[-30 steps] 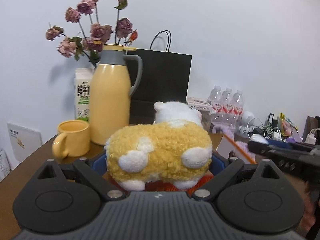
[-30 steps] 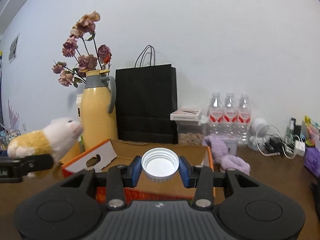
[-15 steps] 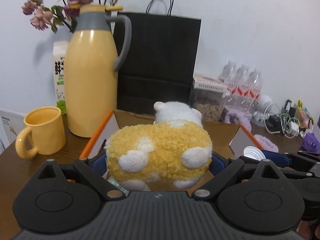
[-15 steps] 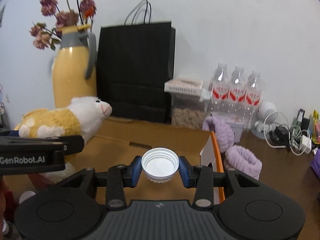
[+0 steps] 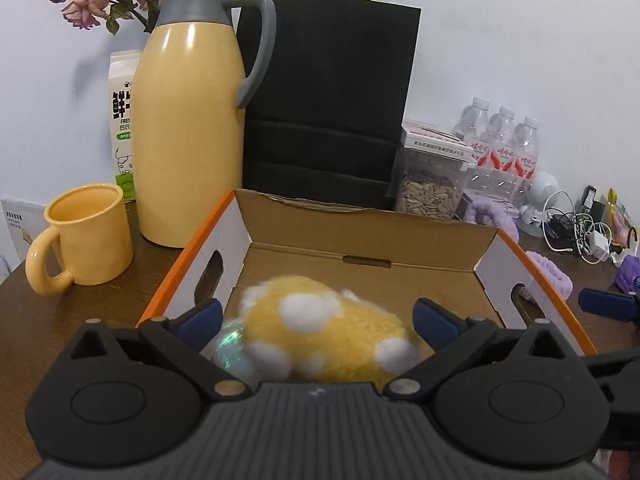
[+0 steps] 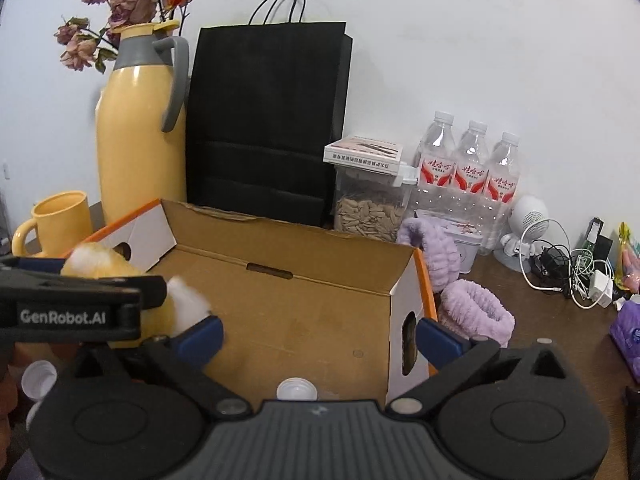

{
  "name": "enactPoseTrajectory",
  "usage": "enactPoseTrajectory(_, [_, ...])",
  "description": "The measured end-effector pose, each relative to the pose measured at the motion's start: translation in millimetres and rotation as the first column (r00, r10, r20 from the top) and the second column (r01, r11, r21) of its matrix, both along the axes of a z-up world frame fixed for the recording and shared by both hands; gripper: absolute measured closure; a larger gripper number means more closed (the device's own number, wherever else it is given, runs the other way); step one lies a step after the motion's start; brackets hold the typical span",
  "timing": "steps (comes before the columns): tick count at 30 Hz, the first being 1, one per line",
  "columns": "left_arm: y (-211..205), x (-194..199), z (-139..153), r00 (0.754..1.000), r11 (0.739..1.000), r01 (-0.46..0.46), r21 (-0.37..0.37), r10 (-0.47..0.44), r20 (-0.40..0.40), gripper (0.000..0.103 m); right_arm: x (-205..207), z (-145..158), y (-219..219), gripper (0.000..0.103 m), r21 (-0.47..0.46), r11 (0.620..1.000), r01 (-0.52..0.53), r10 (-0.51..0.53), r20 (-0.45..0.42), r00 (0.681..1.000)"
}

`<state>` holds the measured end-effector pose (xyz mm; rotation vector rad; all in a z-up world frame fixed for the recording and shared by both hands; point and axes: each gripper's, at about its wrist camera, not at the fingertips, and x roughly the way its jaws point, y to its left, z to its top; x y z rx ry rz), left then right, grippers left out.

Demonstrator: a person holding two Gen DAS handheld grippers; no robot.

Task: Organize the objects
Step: 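Lower the sheep and cap into the box and open both grippers, then move both tools back toward the remaining objects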

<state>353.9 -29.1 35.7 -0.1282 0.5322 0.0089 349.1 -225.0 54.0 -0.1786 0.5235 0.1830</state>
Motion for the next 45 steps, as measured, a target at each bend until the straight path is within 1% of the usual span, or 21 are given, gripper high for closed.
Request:
enactPoseTrajectory(6, [-0.1, -5.0, 4.3, 1.0, 1.0, -0.007, 0.0, 0.007, 0.028, 0.0, -3.4, 2.1, -1.7, 0.0, 0.003, 1.0, 0.003, -0.003, 0.013, 1.0])
enactPoseTrajectory(10, [-0.6, -13.1, 8.6, 0.998, 1.0, -0.006, 0.0, 0.006, 0.06, 0.0, -9.9, 8.4, -5.2, 0.0, 0.024, 1.0, 0.007, -0.008, 0.042, 0.999])
enactPoseTrajectory(13, [0.9, -24.5, 12.1, 0.994, 1.0, -0.016, 0.01, 0.015, 0.105, 0.0, -18.5, 14.9, -6.8, 0.0, 0.037, 0.999, 0.006, -0.008, 0.076, 0.997])
enactPoseTrajectory(16, [7.0, -42.4, 12.1, 0.982, 0.998, -0.056, 0.006, 0.054, 0.183, 0.0, -30.8, 20.9, -9.0, 0.0, 0.044, 0.999, 0.0, -0.005, 0.116, 0.993])
enactPoseTrajectory(20, [13.4, -63.1, 11.4, 0.975, 0.998, -0.05, 0.026, 0.043, 0.219, 0.0, -53.2, 24.6, -12.1, 0.0, 0.05, 0.999, -0.001, -0.007, 0.164, 0.986])
enactPoseTrajectory(24, [20.2, -84.2, 7.6, 0.975, 0.998, -0.038, 0.051, 0.026, 0.22, 0.0, -85.7, 15.8, -21.7, 0.0, 0.065, 0.998, 0.016, -0.029, 0.204, 0.978])
enactPoseTrajectory(27, [22.5, -98.8, 4.0, 0.977, 0.997, -0.035, 0.065, 0.021, 0.212, 0.0, -104.4, 10.0, -25.1, 0.0, 0.07, 0.998, 0.003, -0.018, 0.216, 0.976])
enactPoseTrajectory(31, [24.5, -114.5, -6.1, 0.984, 0.996, -0.025, 0.088, 0.009, 0.179, 0.0, -123.3, 0.6, -25.0, 0.0, 0.054, 0.999, -0.004, -0.008, 0.221, 0.975])
enactPoseTrajectory(34, [28.0, -124.3, -13.2, 0.988, 0.995, -0.024, 0.1, 0.009, 0.156, 0.0, -135.9, -6.7, -24.7, 0.0, 0.042, 0.999, -0.009, -0.001, 0.218, 0.976])
enactPoseTrajectory(39, [34.2, -135.3, -20.6, 0.991, 0.995, -0.029, 0.098, 0.016, 0.132, 0.0, -153.1, -19.2, -27.7, 0.0, 0.031, 0.999, 0.009, -0.015, 0.194, 0.981])
enactPoseTrajectory(45, [38.6, -142.6, -27.1, 0.994, 0.994, -0.043, 0.097, 0.034, 0.099, 0.0, -150.5, -30.7, -27.9, 0.0, 0.009, 0.998, 0.055, -0.056, 0.141, 0.988])
